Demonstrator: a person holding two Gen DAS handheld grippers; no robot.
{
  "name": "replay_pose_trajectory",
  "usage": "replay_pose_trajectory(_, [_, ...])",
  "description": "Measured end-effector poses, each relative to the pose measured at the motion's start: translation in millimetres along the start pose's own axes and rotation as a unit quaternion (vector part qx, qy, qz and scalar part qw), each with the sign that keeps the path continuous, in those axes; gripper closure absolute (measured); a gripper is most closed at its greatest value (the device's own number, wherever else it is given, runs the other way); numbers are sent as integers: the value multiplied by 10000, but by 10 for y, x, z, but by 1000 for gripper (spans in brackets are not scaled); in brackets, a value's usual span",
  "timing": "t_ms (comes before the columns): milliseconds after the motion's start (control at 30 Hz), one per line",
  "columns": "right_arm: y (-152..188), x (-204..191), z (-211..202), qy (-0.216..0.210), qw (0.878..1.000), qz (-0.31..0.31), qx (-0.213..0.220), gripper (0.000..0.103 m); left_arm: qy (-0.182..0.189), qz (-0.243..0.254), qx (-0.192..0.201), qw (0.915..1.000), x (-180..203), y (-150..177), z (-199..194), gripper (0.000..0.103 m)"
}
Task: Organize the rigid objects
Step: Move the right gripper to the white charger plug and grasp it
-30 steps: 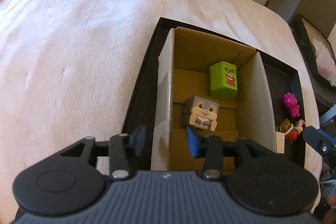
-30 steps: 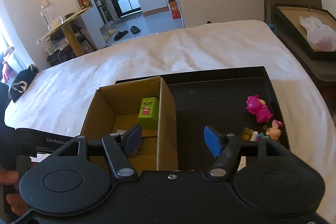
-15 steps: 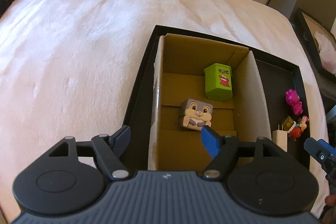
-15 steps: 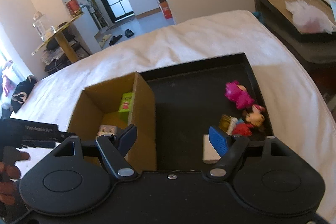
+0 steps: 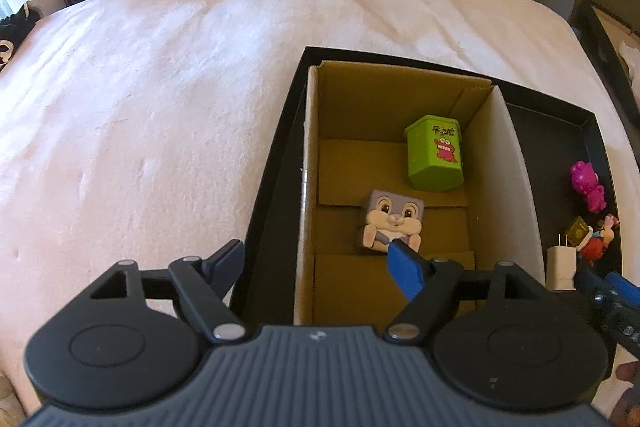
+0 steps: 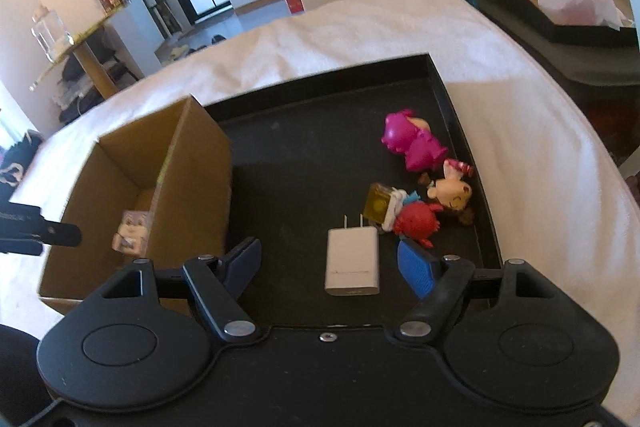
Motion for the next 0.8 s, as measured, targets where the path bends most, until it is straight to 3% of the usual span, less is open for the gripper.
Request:
replay_pose_trajectory(300, [99, 111, 244, 307, 9994, -146, -89, 41, -24, 132, -21, 9999, 147, -66, 88, 25])
replay_pose_trajectory(467, [166, 114, 349, 446, 9984, -274, -198, 64, -53, 224, -40, 9997, 185, -79, 140, 25])
replay_pose_trajectory(533, [185, 46, 338, 582, 9966, -563, -151, 66, -79, 212, -75, 9997, 163, -68, 164, 25])
replay_pose_trajectory(633, [189, 29, 278, 341, 9985, -365, -231, 66, -91, 210, -92, 9997, 117, -61, 178, 25])
replay_pose_trajectory(800, [103, -1, 131, 306, 9991, -239, -143, 67, 39, -33, -79, 10000, 29, -33, 149, 25])
Point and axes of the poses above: each gripper's, at about its wrist camera, not at the fingertips, and z roughly the way its jaws point, x to its right, y to its underside, the point moved 6 cm from there along z, roughly the way its jaws point, and after that the axes turned 13 degrees about z, right-handed, at the moved point
